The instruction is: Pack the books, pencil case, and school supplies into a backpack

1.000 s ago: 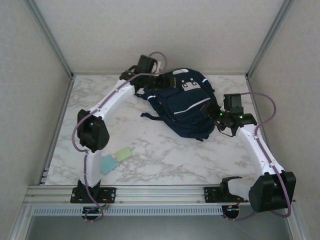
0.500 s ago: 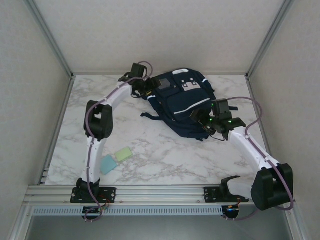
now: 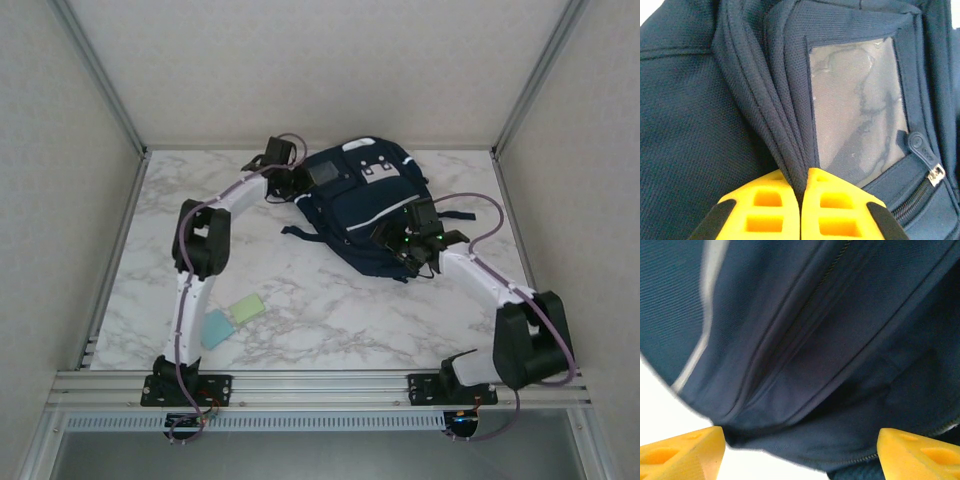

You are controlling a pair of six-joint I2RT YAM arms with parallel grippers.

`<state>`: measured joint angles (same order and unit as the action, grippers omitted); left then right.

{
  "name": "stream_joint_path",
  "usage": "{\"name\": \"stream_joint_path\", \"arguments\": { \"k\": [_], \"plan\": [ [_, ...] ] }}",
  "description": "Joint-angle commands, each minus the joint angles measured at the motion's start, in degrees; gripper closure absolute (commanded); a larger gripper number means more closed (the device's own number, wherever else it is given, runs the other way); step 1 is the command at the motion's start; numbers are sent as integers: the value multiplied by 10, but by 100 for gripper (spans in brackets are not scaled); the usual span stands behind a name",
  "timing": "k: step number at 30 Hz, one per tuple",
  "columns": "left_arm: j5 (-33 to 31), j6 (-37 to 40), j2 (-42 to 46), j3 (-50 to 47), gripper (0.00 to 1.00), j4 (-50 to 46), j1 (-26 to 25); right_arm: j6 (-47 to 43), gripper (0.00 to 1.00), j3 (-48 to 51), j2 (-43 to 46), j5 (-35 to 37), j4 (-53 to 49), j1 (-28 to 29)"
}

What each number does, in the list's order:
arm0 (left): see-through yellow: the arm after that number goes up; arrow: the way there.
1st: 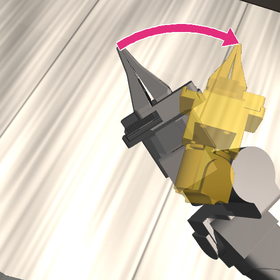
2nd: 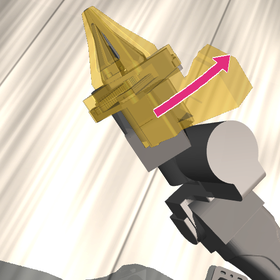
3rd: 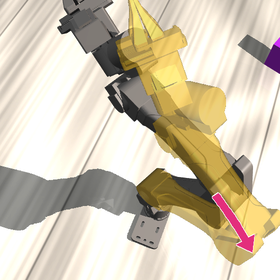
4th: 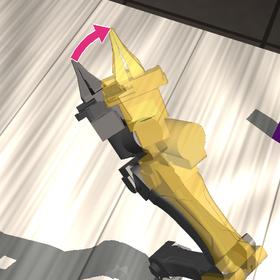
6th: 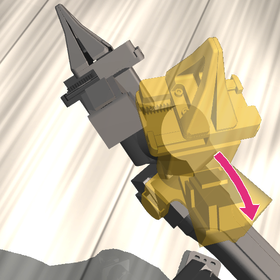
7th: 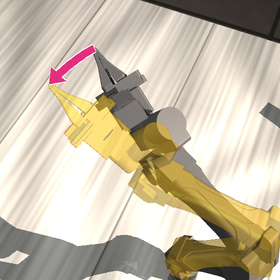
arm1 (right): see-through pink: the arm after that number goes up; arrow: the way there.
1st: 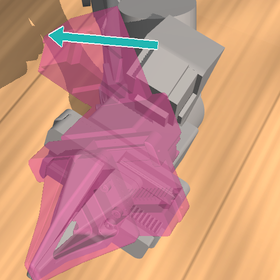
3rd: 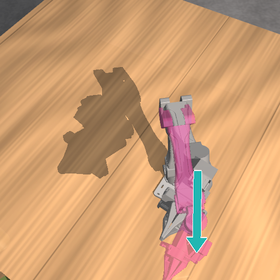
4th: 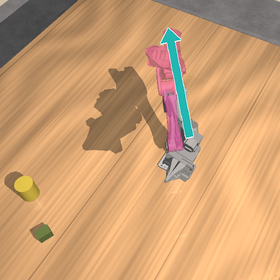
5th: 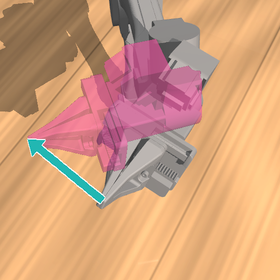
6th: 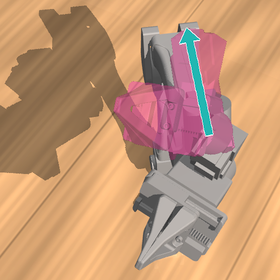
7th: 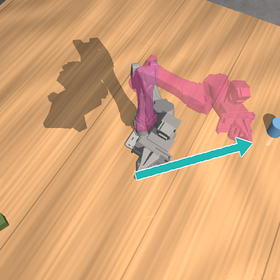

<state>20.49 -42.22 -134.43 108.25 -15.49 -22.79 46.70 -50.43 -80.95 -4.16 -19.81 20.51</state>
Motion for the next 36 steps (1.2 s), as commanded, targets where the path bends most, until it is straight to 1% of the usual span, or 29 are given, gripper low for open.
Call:
{"name": "stream_joint_path", "arguments": {
  "k": [1,2,4,5,6,9,11,13,16,18,21,25,27,29,30,32,34,36],
  "plan": [
    [-11,-20,118,-136,100,41,-5,-28,25,-41,-54,61,28,-4],
    [-12,-26,143,-170,100,54,-5,-34,31,-56,-68,62,37,-5],
    [-13,-47,191,-235,100,87,-6,-49,45,-96,-98,70,42,-6],
    [-12,-59,211,-265,100,107,-8,-56,50,-113,-109,73,42,-6],
    [-9,-78,227,-294,100,130,-11,-65,52,-137,-125,77,37,-6],
    [-14,-114,264,-355,100,167,-28,-85,53,-212,-173,81,-2,-7],
    [-24,-125,277,-374,100,177,-37,-91,52,-256,-195,80,-45,-7],
    [-33,-136,283,-384,100,183,-41,-96,48,-279,-196,80,-85,-3],
    [-51,-147,289,-386,100,189,-41,-104,32,-291,-166,88,-150,15],
    [-62,-153,294,-386,100,193,-41,-107,27,-285,-128,106,-181,43],
    [-75,-162,301,-390,100,204,-41,-93,24,-282,-85,138,-212,99],
    [-78,-184,309,-404,100,227,-41,-37,23,-267,-75,129,-186,163],
    [-78,-193,314,-411,100,236,-42,1,23,-251,-83,124,-132,195],
    [-81,-196,321,-417,100,240,-44,29,23,-241,-98,135,-92,218],
    [-83,-197,326,-421,100,242,-45,44,23,-242,-112,138,-74,220],
    [-87,-197,334,-427,100,243,-46,58,24,-254,-141,148,-55,241],
    [-88,-197,341,-429,100,243,-46,51,24,-282,-174,191,-60,257],
    [-84,-196,343,-429,100,243,-46,22,24,-325,-213,277,-88,279]
  ]
}}
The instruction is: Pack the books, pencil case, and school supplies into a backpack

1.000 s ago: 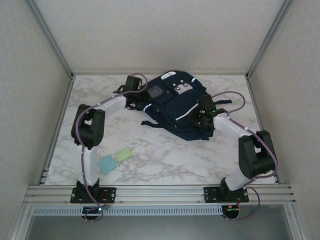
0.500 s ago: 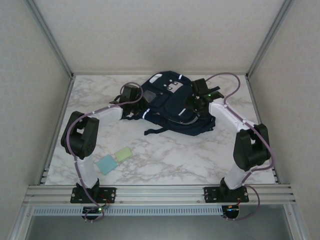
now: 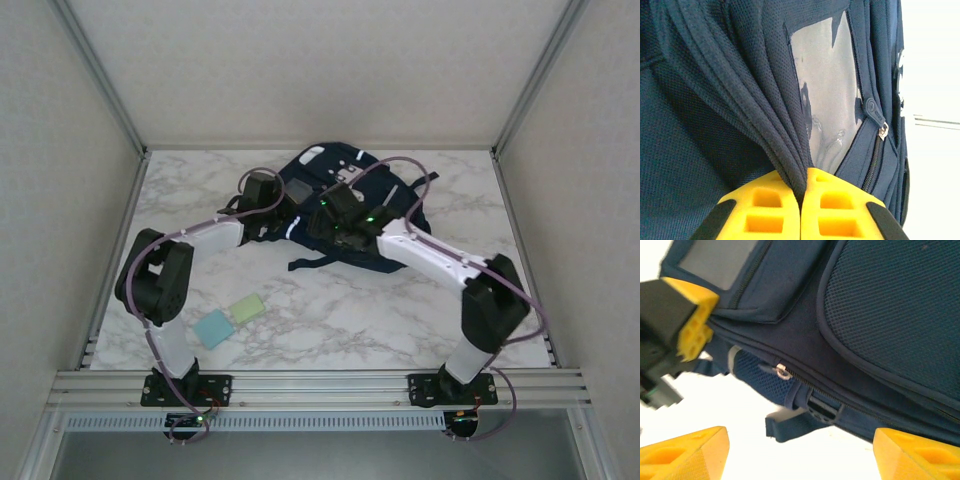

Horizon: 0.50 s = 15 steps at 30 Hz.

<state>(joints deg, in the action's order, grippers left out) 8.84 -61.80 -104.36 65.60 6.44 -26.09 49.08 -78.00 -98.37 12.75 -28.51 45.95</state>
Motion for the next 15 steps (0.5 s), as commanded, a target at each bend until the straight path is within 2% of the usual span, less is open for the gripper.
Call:
{"name": "stream_joint_path", "arguments": {
  "k": [1,7,12,15],
  "plan": [
    [35,0,44,-1,100,23,-12,-9,23,-70,-56,131,-18,29],
    [44,-3,48,0,100,23,-14,-25,22,-161,-153,210,-78,43],
    [50,-3,56,0,100,22,-14,10,20,-243,-236,271,-171,48],
    [45,1,63,-3,100,18,-14,25,21,-250,-252,289,-196,48]
  ]
}}
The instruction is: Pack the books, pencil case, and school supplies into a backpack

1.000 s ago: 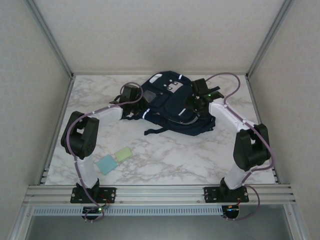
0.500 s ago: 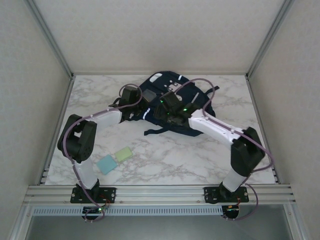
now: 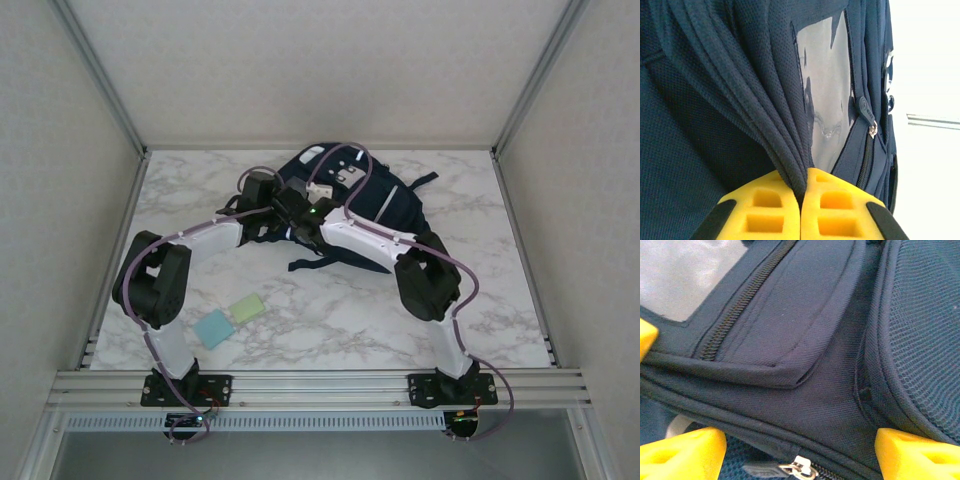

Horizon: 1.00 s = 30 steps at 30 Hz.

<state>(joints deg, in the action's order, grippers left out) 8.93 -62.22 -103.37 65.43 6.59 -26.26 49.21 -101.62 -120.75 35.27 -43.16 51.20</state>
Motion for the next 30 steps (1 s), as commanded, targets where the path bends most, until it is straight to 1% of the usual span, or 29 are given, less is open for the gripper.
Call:
{"name": "stream_joint_path", "arguments": {
  "k": [1,3,6,7,10,15,17,19,21,23,25,30],
  "plan": [
    [42,8,55,0,100,14,-12,28,22,-5,-24,69,-50,-4],
    [37,11,56,1,100,9,-11,30,28,23,-8,72,-39,-4],
    [33,11,52,4,100,9,-7,15,46,76,31,55,-1,-4],
    [33,11,50,6,100,9,-6,10,50,88,42,46,5,-4],
    [31,10,44,11,100,8,-4,12,53,122,65,21,13,-5],
    [27,13,48,17,100,3,-4,11,64,162,81,-11,51,-10],
    [25,15,52,17,100,-2,-4,10,64,158,78,-27,51,-13],
    [22,16,57,15,100,-4,-4,14,62,154,80,-44,48,-11],
    [18,14,63,10,100,-5,-3,28,52,160,85,-60,50,-9],
    [14,12,68,4,100,-2,-4,30,50,172,89,-67,62,-7],
    [13,11,71,2,100,-1,-4,30,52,177,79,-54,64,-6],
    [10,18,76,5,100,-9,-3,33,64,175,56,-30,55,-11]
  ]
}}
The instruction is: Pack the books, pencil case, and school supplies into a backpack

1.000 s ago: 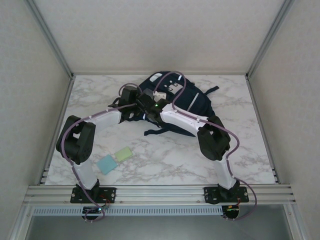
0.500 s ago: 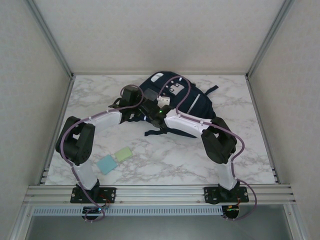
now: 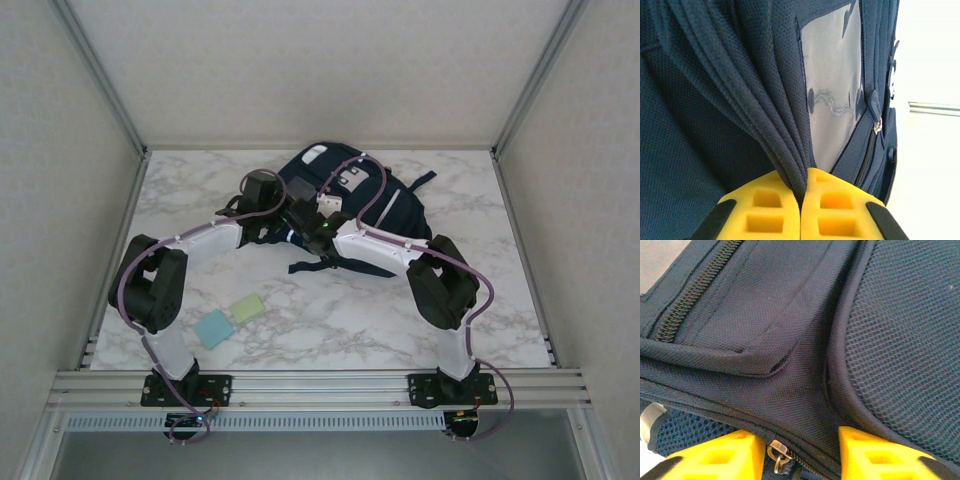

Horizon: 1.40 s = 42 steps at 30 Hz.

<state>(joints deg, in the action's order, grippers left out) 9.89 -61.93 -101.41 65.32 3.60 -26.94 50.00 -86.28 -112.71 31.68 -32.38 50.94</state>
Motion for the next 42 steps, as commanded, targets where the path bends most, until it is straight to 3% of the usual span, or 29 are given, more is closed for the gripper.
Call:
{"name": "stream_joint_path", "arguments": {
  "k": [1,11,18,23,26,35,42],
  "plan": [
    [0,16,57,7,100,19,5,24,66,25,-21,5,-50,-7],
    [-7,20,23,34,100,15,23,-15,99,81,44,-6,-36,-8],
    [-8,18,9,55,100,16,32,-72,100,79,84,-77,-51,-19],
    [-1,14,9,56,100,19,31,-118,100,33,76,-175,-83,-47],
    [4,8,12,51,100,27,29,-117,100,21,65,-178,-75,-48],
    [15,-9,21,29,100,49,9,-40,92,-4,29,-239,0,-52],
    [37,-25,24,-1,100,87,-2,18,94,34,36,-397,86,-115]
  ]
}}
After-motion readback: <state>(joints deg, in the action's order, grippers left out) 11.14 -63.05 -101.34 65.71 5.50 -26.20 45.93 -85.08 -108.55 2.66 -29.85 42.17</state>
